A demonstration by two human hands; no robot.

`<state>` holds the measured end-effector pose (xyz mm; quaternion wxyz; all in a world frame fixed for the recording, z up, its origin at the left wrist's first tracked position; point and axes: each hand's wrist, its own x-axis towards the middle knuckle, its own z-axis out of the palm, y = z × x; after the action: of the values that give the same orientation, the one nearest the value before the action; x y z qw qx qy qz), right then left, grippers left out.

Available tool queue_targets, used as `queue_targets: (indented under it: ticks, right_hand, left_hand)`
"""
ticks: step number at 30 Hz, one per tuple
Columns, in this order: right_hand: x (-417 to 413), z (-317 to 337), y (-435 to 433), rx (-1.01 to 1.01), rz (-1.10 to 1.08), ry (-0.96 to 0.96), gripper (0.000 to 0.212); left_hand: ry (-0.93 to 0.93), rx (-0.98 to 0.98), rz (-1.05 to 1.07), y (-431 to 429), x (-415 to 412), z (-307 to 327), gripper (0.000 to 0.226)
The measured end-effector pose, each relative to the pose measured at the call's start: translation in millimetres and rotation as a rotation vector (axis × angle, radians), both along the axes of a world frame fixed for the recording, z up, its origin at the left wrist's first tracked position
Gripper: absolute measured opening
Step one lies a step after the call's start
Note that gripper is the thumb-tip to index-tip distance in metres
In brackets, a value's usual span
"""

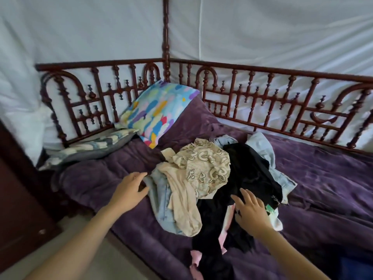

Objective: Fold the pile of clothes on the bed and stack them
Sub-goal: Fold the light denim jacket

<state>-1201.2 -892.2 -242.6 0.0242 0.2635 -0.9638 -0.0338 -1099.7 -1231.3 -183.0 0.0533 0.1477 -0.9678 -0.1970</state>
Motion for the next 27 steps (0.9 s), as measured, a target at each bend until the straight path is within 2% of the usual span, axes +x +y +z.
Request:
queue_targets:
  ticks: [5,11,13,16,21,27]
  right_hand:
    - [8.0,-1.3,-61.0,0.027,-0.03,-0.014,0.079]
    - [-33.7,-2.7,-123.9,0.064,-0.063,-0.036,0.081]
    - [-50.7,-0.1,-157.0,0.065,-0.027,-0.08,0.079]
    - [-77.0,-13.1,-215.9,-0.006,0.079,-0.251,0.063]
    - [-111.4,-29.5,-307.8,-0.072,0.155,-0.3,0.061]
    - [-114.3,-65.6,-354.5,-0.019,0.117,-0.38,0.054]
  left_hand:
    - [-0.029,0.048,-0.067,-37.8,-4.7,-21.0,0.053]
    - [-0.076,0.062,-0.116,-81.8,-36.0,-42.7,0.053]
    - [-0.087,0.045,-0.086,-110.3,-47.1,-43.7,0.053]
    - [-0.14,0.027,-0.004,-162.1,-59.1,-41.9,0.053]
    - [-0.16,0.044,0.162,-236.0,-82.7,-46.6,0.055]
    - [-0.259,0.142,0.108,-257.6,-118.4,-95.7,0.054]
